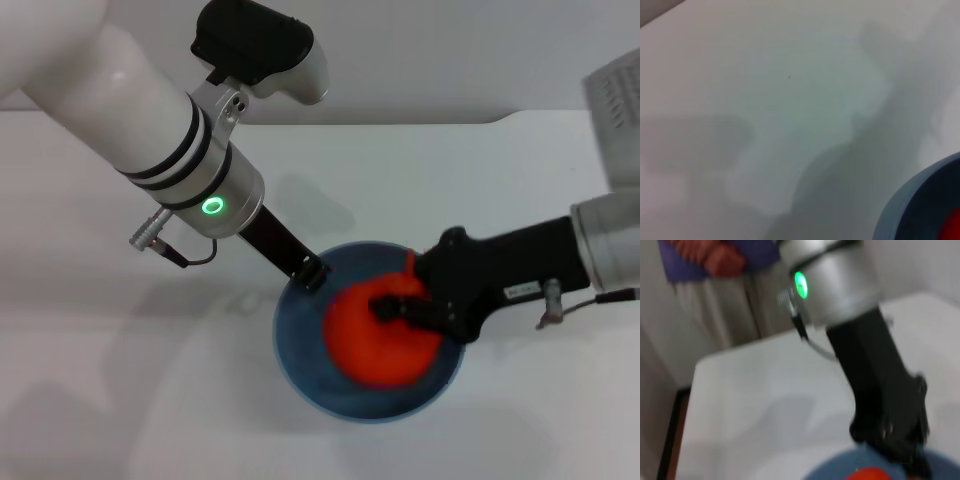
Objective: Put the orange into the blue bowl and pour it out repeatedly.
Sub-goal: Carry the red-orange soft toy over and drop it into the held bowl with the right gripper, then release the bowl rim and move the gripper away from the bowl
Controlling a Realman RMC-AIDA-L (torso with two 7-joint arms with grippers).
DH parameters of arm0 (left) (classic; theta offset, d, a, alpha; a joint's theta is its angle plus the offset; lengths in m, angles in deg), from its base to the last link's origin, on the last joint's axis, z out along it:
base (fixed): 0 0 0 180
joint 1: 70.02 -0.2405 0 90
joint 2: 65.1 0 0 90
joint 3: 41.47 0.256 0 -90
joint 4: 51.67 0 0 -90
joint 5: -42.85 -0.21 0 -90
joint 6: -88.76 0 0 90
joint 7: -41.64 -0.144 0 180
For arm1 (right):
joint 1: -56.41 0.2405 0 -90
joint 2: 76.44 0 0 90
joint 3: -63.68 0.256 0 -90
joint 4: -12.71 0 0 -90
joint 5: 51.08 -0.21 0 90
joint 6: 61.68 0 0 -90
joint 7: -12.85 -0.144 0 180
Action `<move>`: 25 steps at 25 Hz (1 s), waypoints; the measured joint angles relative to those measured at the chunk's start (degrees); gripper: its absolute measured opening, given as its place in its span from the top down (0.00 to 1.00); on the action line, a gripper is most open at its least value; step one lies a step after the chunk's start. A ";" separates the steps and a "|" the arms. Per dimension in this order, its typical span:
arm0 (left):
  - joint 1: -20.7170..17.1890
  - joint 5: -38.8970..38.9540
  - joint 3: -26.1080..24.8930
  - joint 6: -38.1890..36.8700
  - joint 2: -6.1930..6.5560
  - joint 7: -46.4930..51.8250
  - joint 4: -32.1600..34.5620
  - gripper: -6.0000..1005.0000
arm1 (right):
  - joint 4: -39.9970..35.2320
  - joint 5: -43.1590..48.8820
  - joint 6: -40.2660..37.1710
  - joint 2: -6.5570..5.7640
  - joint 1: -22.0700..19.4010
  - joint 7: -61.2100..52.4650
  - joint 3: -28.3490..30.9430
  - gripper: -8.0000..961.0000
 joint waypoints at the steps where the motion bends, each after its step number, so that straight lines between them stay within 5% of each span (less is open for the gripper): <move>1: 0.09 0.01 0.00 0.00 0.01 0.01 0.00 1.00 | 0.13 1.25 0.00 0.04 0.31 -0.41 -0.31 0.95; 12: 0.32 -0.21 0.24 0.61 0.14 0.04 -0.17 1.00 | -9.24 2.82 -0.36 0.35 -4.10 -3.51 2.53 0.76; 18: 0.35 -0.06 0.88 1.83 0.13 -0.19 -1.85 0.99 | -10.57 1.31 -2.01 0.47 -6.05 -3.63 9.31 0.59; 23: -0.43 0.88 7.06 6.25 -0.09 0.04 -3.06 0.99 | -9.68 -1.29 -2.21 0.45 -8.38 -3.44 17.44 0.40; 25: -0.52 1.38 7.93 6.80 -0.10 0.04 -3.15 0.99 | -9.21 -1.36 -2.19 0.45 -8.58 -3.42 18.71 0.40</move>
